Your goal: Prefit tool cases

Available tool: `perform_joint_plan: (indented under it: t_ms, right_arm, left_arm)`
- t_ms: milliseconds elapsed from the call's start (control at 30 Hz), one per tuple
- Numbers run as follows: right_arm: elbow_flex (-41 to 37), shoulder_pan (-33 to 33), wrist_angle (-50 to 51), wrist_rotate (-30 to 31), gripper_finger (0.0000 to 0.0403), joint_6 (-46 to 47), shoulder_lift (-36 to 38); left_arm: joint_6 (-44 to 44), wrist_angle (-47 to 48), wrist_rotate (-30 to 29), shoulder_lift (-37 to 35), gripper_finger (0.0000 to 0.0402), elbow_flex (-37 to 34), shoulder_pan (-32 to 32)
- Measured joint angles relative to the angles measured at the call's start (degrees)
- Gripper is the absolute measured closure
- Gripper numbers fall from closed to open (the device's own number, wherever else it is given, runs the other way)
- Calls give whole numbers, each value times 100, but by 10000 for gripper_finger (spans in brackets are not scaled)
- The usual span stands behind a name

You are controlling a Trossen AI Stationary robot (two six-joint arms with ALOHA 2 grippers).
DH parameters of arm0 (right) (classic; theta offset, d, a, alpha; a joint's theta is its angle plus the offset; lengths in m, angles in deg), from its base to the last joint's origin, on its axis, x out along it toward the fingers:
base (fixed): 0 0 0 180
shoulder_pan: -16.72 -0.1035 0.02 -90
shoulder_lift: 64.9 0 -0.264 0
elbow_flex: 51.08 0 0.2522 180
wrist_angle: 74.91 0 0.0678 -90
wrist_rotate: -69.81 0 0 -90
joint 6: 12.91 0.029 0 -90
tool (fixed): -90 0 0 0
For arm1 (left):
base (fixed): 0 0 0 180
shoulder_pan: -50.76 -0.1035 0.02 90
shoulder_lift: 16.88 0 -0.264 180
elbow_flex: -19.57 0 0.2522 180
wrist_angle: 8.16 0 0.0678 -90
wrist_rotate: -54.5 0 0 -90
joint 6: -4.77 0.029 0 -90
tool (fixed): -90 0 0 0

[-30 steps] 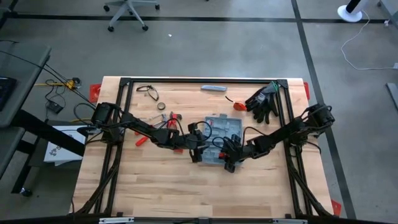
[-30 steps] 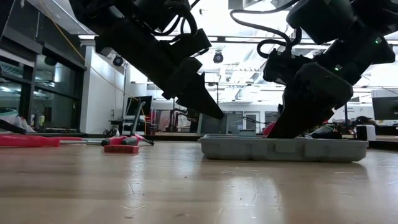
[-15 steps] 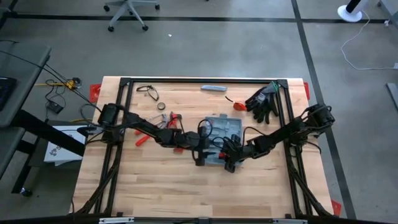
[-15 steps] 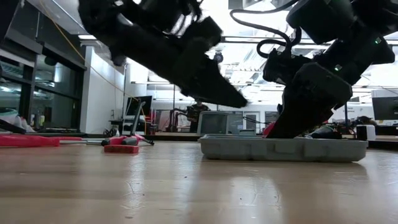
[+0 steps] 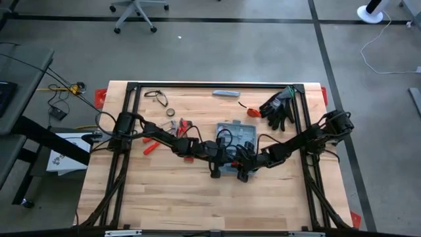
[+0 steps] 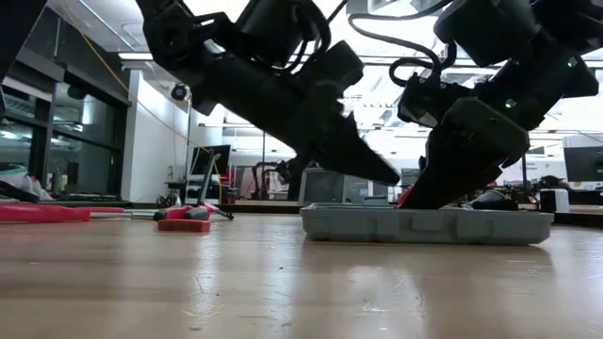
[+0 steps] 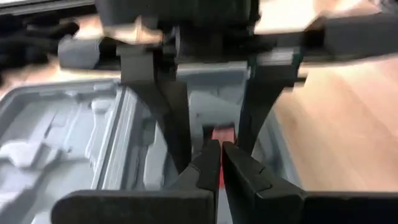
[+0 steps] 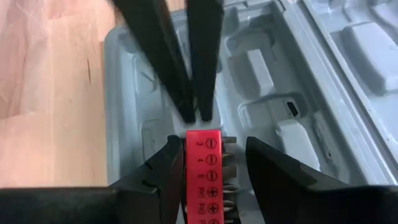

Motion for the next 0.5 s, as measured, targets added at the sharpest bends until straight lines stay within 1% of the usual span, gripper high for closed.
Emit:
perform_joint_plan:
  t_ms: [267, 500]
  right_arm:
    - [2, 0, 2, 2, 240, -21, 0]
    - [4, -4, 39, -47, 240, -31, 6]
  left_arm:
    - [58, 11, 211, 60, 401, -1, -68]
    - [-36, -4, 387, 379, 401, 82, -114]
